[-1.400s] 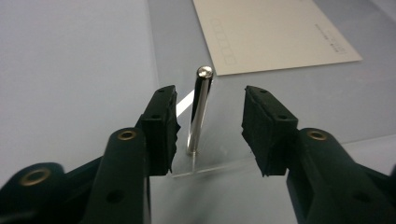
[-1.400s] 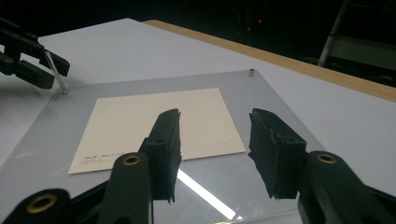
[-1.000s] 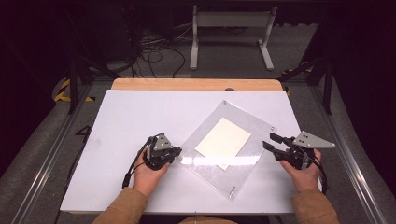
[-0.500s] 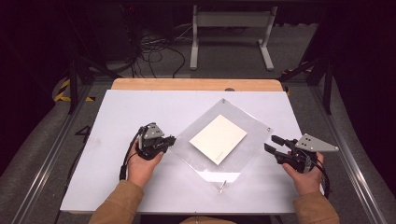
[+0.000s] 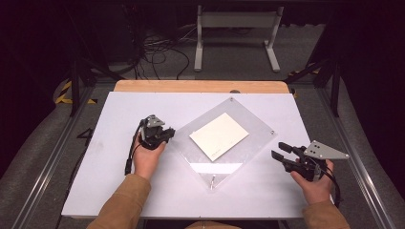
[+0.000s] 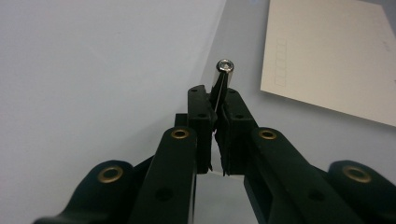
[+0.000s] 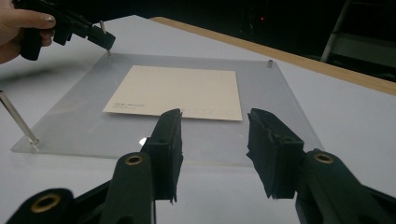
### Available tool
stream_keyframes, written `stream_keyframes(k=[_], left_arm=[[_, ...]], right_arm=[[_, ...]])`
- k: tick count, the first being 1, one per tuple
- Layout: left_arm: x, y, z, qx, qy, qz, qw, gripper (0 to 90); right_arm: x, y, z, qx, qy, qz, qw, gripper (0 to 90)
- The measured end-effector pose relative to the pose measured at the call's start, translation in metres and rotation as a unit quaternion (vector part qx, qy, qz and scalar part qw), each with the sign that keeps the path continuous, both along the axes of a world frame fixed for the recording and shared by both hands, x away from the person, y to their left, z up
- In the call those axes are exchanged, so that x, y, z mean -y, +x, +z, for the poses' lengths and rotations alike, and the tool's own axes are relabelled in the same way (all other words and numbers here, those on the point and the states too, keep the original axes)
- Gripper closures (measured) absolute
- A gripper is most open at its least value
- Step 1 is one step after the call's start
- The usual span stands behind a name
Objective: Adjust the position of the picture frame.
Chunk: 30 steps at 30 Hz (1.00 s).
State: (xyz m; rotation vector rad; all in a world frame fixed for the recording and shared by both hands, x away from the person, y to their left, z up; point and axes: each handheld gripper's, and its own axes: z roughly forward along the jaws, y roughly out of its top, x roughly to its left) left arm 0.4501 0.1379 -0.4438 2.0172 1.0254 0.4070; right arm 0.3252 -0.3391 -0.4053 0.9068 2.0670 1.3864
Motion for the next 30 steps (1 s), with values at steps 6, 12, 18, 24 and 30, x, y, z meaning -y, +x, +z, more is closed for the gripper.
stream_keyframes(k=[6,12,18,24,30], left_arm=[[0.0,0.011,-0.009,-0.012,-0.021,0.013,0.9996,84.2],[-0.002,-0.001,0.005,0.002,-0.02,0.02,0.9996,63.9],[0.013,-0.045,0.033,0.048,-0.017,-0.026,0.9984,51.5],[0.03,-0.073,0.037,0.046,-0.067,-0.139,0.9869,51.3],[0.045,-0.097,0.038,0.047,-0.074,-0.206,0.9747,49.6]], right_arm=[[-0.002,-0.002,0.0,-0.003,-0.003,0.005,1.0,55.9],[-0.003,-0.001,0.001,-0.002,-0.001,0.007,1.0,55.8],[-0.003,0.001,0.001,0.0,-0.001,0.01,0.9999,55.6],[-0.006,0.002,0.002,0.003,0.0,0.017,0.9999,55.5],[-0.005,0.004,0.003,0.003,0.001,0.018,0.9998,55.2]])
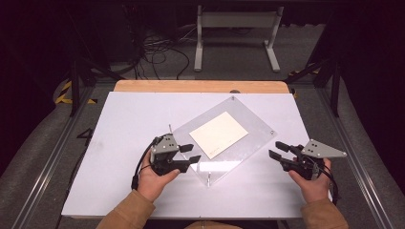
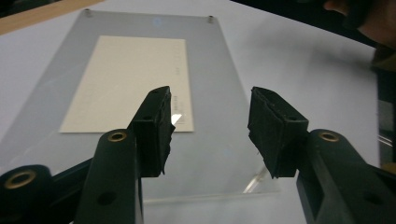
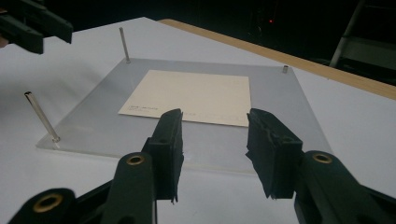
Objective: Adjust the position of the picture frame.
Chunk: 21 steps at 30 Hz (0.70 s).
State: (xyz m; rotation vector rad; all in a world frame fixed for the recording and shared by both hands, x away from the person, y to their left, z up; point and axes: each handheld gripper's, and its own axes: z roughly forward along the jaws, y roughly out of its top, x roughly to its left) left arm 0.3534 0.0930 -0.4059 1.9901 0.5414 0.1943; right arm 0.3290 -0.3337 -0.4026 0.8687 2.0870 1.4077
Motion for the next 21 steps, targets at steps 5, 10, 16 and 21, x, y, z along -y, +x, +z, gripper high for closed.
stream_keyframes(k=[5,10,16,21], left_arm=[[0.013,-0.015,-0.006,-0.005,0.009,-0.041,0.9991,46.4],[0.029,-0.02,-0.019,-0.008,0.041,-0.063,0.9971,43.5],[0.041,-0.018,-0.033,-0.021,0.052,-0.073,0.9958,43.4],[0.05,-0.017,-0.043,-0.025,0.067,-0.067,0.9952,47.4]], right_arm=[[-0.001,0.0,0.0,0.0,0.0,0.002,1.0,55.0],[-0.001,-0.001,0.0,0.001,0.0,0.002,1.0,54.8],[-0.001,0.0,0.0,-0.001,0.001,0.002,1.0,54.8],[-0.001,0.0,-0.001,-0.002,-0.001,0.002,1.0,54.8]])
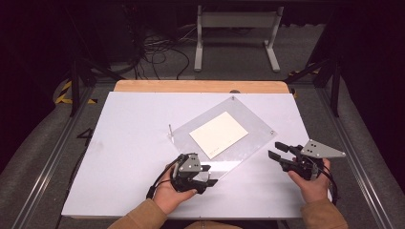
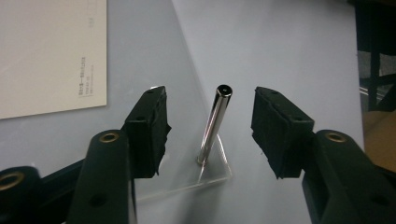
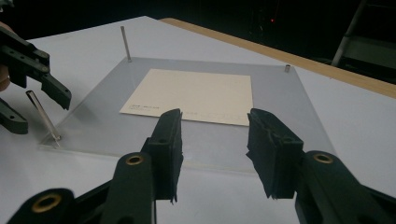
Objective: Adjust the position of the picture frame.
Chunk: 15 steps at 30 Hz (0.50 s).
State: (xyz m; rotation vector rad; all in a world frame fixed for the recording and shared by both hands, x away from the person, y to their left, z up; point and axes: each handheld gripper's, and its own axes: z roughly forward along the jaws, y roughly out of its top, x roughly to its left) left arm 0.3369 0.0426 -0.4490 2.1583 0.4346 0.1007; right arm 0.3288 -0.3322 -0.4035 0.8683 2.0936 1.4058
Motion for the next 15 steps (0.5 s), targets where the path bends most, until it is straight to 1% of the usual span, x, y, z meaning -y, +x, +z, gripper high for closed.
stream_keyframes(k=[1,2,3,4,5,7,8,9,10,11,13,15], left_arm=[[0.0,0.0,0.0,0.0,0.0,0.0,1.0,49.6],[0.002,0.0005,-0.0019,-0.001,0.002,0.003,1.0,49.6],[0.0041,0.0006,-0.0034,-0.002,0.005,0.005,1.0,59.8],[0.005,0.0012,-0.0037,-0.001,0.003,-0.001,1.0,64.8],[0.005,0.0012,-0.0037,-0.001,0.003,-0.001,1.0,68.4],[0.0068,0.0012,-0.0034,0.003,0.001,-0.003,1.0,80.4],[0.007,0.0015,-0.003,0.001,0.001,-0.004,1.0,82.6],[0.0071,0.0016,-0.0026,0.005,0.004,-0.006,1.0,83.1],[0.0073,0.0006,-0.0015,0.017,0.012,-0.006,0.9998,83.5],[0.0073,0.0006,-0.0015,0.017,0.012,-0.006,0.9998,84.1],[0.0076,-0.0008,0.0001,0.023,0.015,-0.006,0.9996,84.4],[0.0017,-0.0005,0.0042,0.021,0.017,-0.009,0.9996,84.6]], right_arm=[[0.0,0.0,0.0,0.0,0.0,0.0,1.0,54.8],[-0.0001,0.0001,0.0,0.0,0.0,0.001,1.0,54.8],[-0.0003,0.0003,-0.0003,-0.001,-0.001,0.0,1.0,54.8],[-0.0003,0.0003,-0.0004,-0.001,-0.001,0.0,1.0,54.8],[-0.0003,0.0003,-0.0004,-0.001,-0.001,0.0,1.0,54.8],[-0.0005,0.0004,-0.0005,-0.001,0.001,0.002,1.0,54.8],[-0.0004,0.0004,-0.0005,-0.001,0.0,0.001,1.0,54.8],[-0.0003,0.0005,-0.0006,0.0,0.0,0.001,1.0,54.8],[-0.0001,0.0005,-0.0006,-0.001,0.0,0.001,1.0,54.8],[-0.0001,0.0005,-0.0006,-0.001,0.0,0.001,1.0,54.8],[0.0001,0.0003,-0.0003,0.0,0.001,0.001,1.0,54.8],[0.0008,0.0002,0.0001,0.001,0.002,0.001,1.0,54.8]])
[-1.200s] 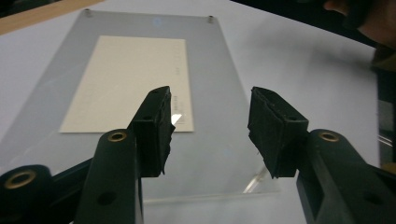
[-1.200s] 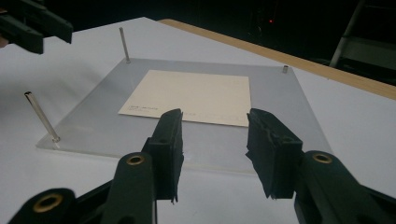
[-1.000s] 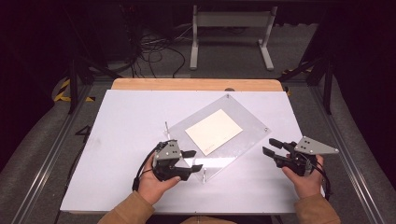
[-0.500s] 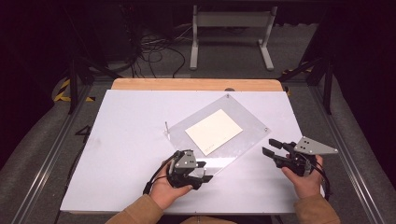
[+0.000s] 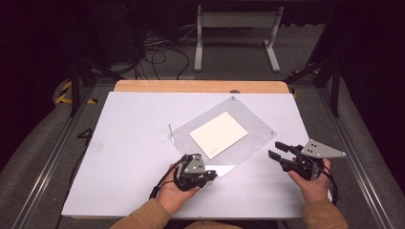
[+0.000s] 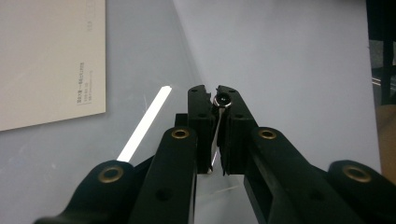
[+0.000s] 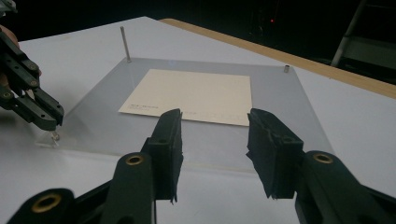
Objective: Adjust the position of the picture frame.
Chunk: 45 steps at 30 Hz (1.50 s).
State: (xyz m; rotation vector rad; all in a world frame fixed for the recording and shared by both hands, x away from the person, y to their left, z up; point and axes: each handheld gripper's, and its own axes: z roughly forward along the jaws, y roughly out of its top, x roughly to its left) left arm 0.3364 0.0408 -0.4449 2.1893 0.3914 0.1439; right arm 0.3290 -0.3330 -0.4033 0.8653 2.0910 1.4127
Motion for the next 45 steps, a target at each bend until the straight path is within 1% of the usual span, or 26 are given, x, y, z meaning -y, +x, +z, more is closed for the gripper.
stream_keyframes(k=[1,3,7,9,14,17,19,20,21,22,24,25,27,29,30,33,34,35,36,37,38,39,40,41,43,45], left_arm=[[0.0,0.0,0.0,0.0,0.0,0.0,1.0,84.6],[-0.009,-0.002,0.004,-0.007,-0.006,-0.002,1.0,84.7],[-0.038,-0.006,0.013,-0.023,-0.021,0.014,0.9994,84.7],[-0.053,-0.01,0.015,-0.026,-0.02,0.025,0.9992,84.7],[-0.084,-0.023,0.016,-0.015,0.008,0.045,0.9989,84.7],[-0.101,-0.026,0.016,-0.014,0.021,0.06,0.9979,84.7],[-0.113,-0.023,0.013,-0.025,0.025,0.083,0.9959,84.7],[-0.113,-0.023,0.013,-0.025,0.025,0.083,0.9959,84.6],[-0.118,-0.021,0.011,-0.029,0.023,0.089,0.9953,84.6],[-0.124,-0.021,0.01,-0.026,0.029,0.106,0.9936,84.5],[-0.131,-0.02,0.009,-0.023,0.039,0.126,0.9909,84.5],[-0.138,-0.019,0.007,-0.027,0.039,0.143,0.9886,84.4],[-0.144,-0.017,0.006,-0.024,0.043,0.158,0.9863,84.1],[-0.147,-0.016,0.004,-0.03,0.041,0.173,0.9836,84.0],[-0.147,-0.016,0.004,-0.03,0.041,0.173,0.9836,83.8],[-0.147,-0.015,0.002,-0.036,0.039,0.18,0.9822,83.3],[-0.147,-0.015,0.002,-0.036,0.039,0.18,0.9822,82.7],[-0.15,-0.015,0.002,-0.043,0.024,0.175,0.9834,81.4],[-0.15,-0.015,0.002,-0.043,0.024,0.175,0.9834,79.2],[-0.153,-0.015,0.004,-0.041,0.002,0.167,0.9851,79.2],[-0.155,-0.016,0.006,-0.037,-0.019,0.154,0.9872,73.0],[-0.156,-0.018,0.009,-0.035,-0.036,0.146,0.988,67.3],[-0.156,-0.021,0.011,-0.029,-0.044,0.142,0.9884,61.2],[-0.157,-0.023,0.014,-0.019,-0.048,0.138,0.9891,56.3],[-0.159,-0.025,0.017,-0.013,-0.055,0.133,0.9895,54.6],[-0.163,-0.026,0.018,-0.015,-0.065,0.139,0.988,51.3]], right_arm=[[0.0,0.0,0.0,0.0,0.0,0.0,1.0,54.8],[0.001,0.0,0.001,0.001,0.001,-0.001,1.0,54.8],[0.001,0.001,0.001,0.002,0.003,-0.001,1.0,54.8],[0.0,0.001,0.002,0.002,0.003,0.002,1.0,54.8],[-0.001,0.002,0.002,0.004,0.002,0.002,1.0,54.7],[-0.003,0.002,0.002,0.004,0.001,0.006,1.0,54.7],[-0.004,0.002,0.002,0.002,0.001,0.007,1.0,54.8],[-0.004,0.002,0.002,0.002,0.001,0.007,1.0,54.8],[-0.004,0.003,0.002,0.002,0.0,0.008,1.0,54.9],[-0.005,0.003,0.002,0.002,0.0,0.008,1.0,55.1],[-0.006,0.004,0.002,-0.001,-0.001,0.011,0.9999,55.7],[-0.006,0.005,0.002,-0.004,-0.003,0.013,0.9999,56.6],[-0.008,0.007,0.001,-0.006,-0.007,0.014,0.9999,57.5],[-0.01,0.008,0.001,-0.011,-0.009,0.017,0.9998,59.6],[-0.01,0.008,0.001,-0.011,-0.009,0.017,0.9998,59.6],[-0.017,0.014,0.003,-0.027,-0.024,0.024,0.999,72.5],[-0.017,0.014,0.003,-0.027,-0.024,0.024,0.999,72.5],[-0.023,0.02,0.005,-0.043,-0.034,0.03,0.998,81.2],[-0.023,0.02,0.005,-0.043,-0.034,0.03,0.998,81.2],[-0.025,0.023,0.005,-0.048,-0.037,0.032,0.9976,84.1],[-0.03,0.028,0.007,-0.053,-0.046,0.037,0.9968,87.7],[-0.034,0.032,0.009,-0.058,-0.053,0.041,0.9961,89.2],[-0.038,0.037,0.011,-0.061,-0.057,0.046,0.9954,89.4],[-0.048,0.049,0.016,-0.067,-0.062,0.055,0.9943,89.6],[-0.052,0.054,0.017,-0.07,-0.064,0.057,0.9938,89.6],[-0.066,0.073,0.02,-0.085,-0.07,0.066,0.9917,89.6]])
